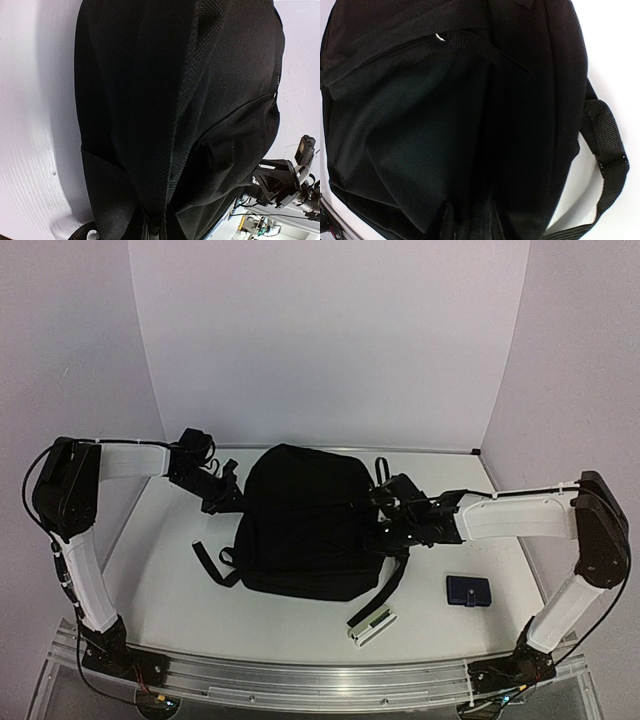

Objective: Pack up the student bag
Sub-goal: Unzip the student bag at the center of the board.

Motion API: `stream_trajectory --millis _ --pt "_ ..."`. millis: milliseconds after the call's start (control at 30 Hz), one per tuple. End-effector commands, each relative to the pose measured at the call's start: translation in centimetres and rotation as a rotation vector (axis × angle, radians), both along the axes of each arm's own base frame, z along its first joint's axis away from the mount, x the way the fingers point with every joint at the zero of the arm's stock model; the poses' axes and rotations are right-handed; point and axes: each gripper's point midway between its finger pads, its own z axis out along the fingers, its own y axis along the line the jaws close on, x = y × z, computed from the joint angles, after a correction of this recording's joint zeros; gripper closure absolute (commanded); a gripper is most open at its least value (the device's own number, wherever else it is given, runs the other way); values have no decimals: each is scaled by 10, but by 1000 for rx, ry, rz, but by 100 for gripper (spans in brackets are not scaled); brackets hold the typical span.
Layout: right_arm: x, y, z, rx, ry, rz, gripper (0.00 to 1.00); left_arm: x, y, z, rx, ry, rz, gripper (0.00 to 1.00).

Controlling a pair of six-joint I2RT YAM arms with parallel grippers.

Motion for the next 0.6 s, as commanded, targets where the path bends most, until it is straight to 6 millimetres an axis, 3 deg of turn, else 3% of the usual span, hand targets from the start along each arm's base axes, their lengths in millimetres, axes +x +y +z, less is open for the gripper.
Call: stream_trajectory --millis 0,100,267,400,567 --pt "13 20 6 11 -50 33 85 2 5 27 -34 -62 52 100" --pt "23 15 -8 -48 -62 27 99 -10 9 24 -31 -54 82 100" --pt "63 -2 -9 -126 -126 -19 100 -39 5 16 9 -85 61 100" --pt "113 -15 10 -172 -213 -77 100 -79 -20 13 85 -123 -26 100" --pt "174 -22 22 -214 -291 -128 100 -126 -59 29 78 -160 -100 99"
